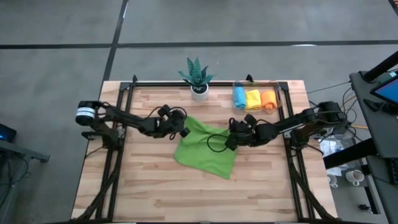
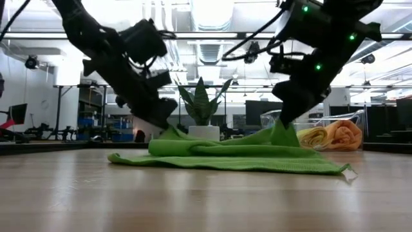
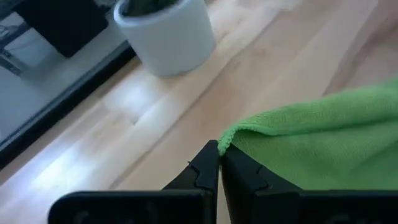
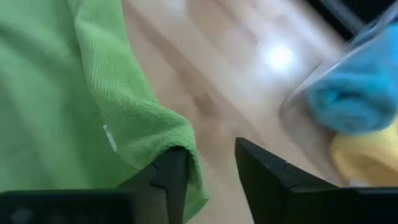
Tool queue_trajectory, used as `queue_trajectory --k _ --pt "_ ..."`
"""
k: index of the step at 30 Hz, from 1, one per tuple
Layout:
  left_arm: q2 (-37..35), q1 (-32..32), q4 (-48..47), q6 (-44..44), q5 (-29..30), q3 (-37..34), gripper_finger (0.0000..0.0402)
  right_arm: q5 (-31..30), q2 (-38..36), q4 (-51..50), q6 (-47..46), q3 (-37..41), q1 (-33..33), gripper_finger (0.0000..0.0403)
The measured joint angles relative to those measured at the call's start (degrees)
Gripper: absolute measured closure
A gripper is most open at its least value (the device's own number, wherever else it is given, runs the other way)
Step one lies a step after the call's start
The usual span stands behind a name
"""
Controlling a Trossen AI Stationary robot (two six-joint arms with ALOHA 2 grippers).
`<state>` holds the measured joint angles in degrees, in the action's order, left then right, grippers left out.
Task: Roll microfiber towels into tight, uniform cylinder then place into a basket
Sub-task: Fold the green microfiber cloth
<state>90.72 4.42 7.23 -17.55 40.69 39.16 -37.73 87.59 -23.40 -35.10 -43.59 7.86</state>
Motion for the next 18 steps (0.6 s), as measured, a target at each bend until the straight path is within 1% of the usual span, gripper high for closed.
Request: queue_trajectory --k 4,7,9,11,14,15,18 --pt "1.5 1.0 -0.5 0.3 -2.7 -0.1 0.0402 -3.3 -1.9 -0.4 2.9 0.0 0.0 0.0253" --pt "1.3 1.1 -0.3 1.5 -3.8 -0.2 0.0402 -4.7 -3.1 -0.4 4.0 0.0 0.0 0.0248" --pt "1.2 1.1 -0.4 1.7 -4.1 -0.2 0.0402 -4.3 -3.7 -0.5 6.1 0.0 -0.1 0.0249" --pt "1.0 1.1 -0.3 1.7 -4.1 -0.2 0.0402 -1.9 -4.4 -1.6 7.9 0.0 -0.4 0.0252" --pt "1.0 1.1 -0.6 1.9 -4.1 -0.2 0.0402 5.0 -5.2 -5.1 8.4 0.0 -1.7 0.0255" --pt "1.0 1.1 -0.6 2.0 -4.1 -0.2 0.0402 6.1 -5.3 -6.5 7.7 0.0 -2.1 0.0256" --pt "1.0 1.1 -0.6 2.0 -4.1 -0.2 0.0402 6.5 -5.3 -9.8 5.4 0.0 -3.0 0.026"
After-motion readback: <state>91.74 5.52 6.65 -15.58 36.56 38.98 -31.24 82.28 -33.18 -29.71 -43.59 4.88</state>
